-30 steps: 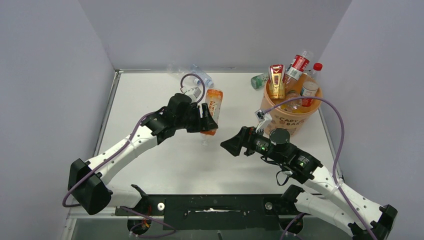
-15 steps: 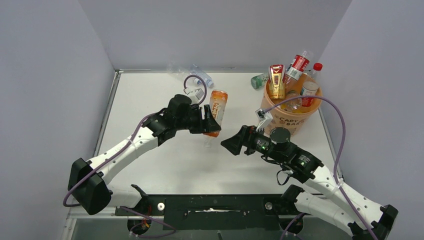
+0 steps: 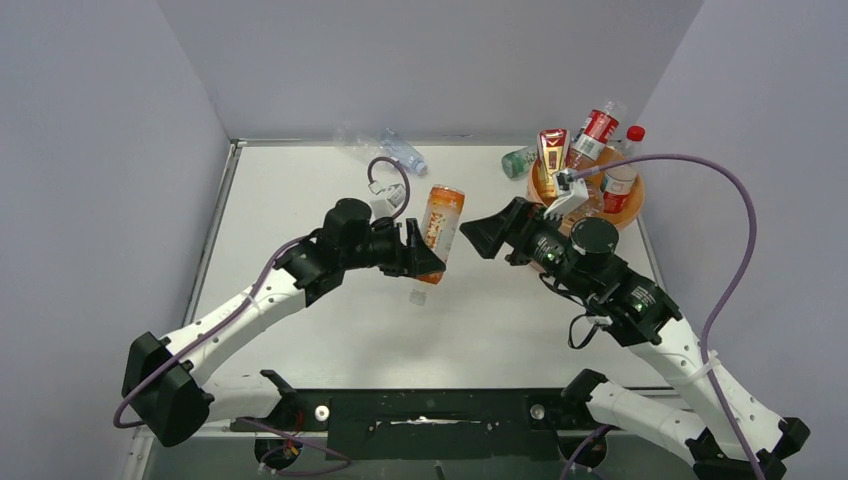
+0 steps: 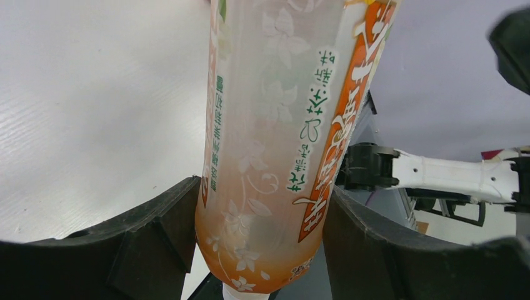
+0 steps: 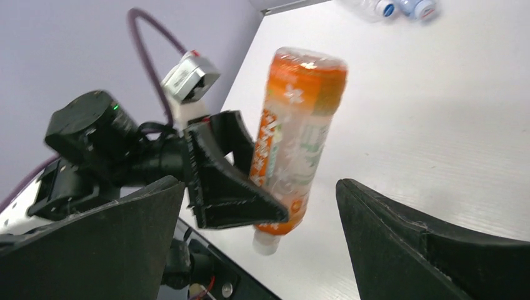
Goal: Put the plastic bottles in the bin
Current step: Place the plastic bottle in the trash bin.
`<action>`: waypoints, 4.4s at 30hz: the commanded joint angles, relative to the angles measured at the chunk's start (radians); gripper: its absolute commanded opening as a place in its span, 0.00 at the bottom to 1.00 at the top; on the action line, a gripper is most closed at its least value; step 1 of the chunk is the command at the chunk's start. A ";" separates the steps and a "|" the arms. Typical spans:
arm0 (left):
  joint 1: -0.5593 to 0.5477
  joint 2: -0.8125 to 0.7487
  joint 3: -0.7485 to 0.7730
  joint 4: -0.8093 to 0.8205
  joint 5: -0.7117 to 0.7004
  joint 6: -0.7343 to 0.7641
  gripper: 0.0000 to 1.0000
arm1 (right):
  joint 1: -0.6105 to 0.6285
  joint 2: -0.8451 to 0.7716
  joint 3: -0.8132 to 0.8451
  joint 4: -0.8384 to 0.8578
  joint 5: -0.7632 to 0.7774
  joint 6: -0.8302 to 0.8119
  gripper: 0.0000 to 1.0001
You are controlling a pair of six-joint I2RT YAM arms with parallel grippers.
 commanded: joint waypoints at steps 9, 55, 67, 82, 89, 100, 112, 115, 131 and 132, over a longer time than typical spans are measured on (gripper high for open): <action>-0.067 -0.066 -0.020 0.182 0.123 0.008 0.50 | -0.152 0.079 0.048 0.032 -0.096 -0.050 0.98; -0.171 0.076 -0.030 0.326 0.187 0.025 0.58 | -0.047 -0.052 -0.155 0.055 -0.058 -0.086 0.44; -0.171 0.126 -0.016 0.305 0.168 0.057 0.78 | -0.045 -0.103 -0.154 -0.002 -0.004 -0.114 0.41; -0.167 0.119 -0.004 0.282 0.122 0.074 0.80 | -0.044 -0.087 -0.094 -0.039 0.033 -0.140 0.31; -0.151 0.043 0.070 0.062 -0.172 0.148 0.81 | -0.046 -0.035 0.068 -0.149 0.200 -0.220 0.31; -0.117 -0.104 0.028 0.035 -0.311 0.160 0.82 | -0.052 0.057 0.374 -0.235 0.539 -0.390 0.32; -0.111 -0.096 0.022 0.021 -0.289 0.173 0.82 | -0.051 0.108 0.520 0.012 0.921 -0.798 0.33; -0.109 -0.096 0.016 0.018 -0.287 0.178 0.82 | -0.052 0.113 0.516 0.084 1.002 -0.902 0.33; -0.106 -0.076 0.001 0.049 -0.242 0.174 0.83 | -0.147 0.193 0.422 0.276 1.177 -1.165 0.34; -0.106 -0.079 -0.001 0.050 -0.239 0.174 0.83 | -0.169 0.200 0.418 0.262 1.160 -1.143 0.34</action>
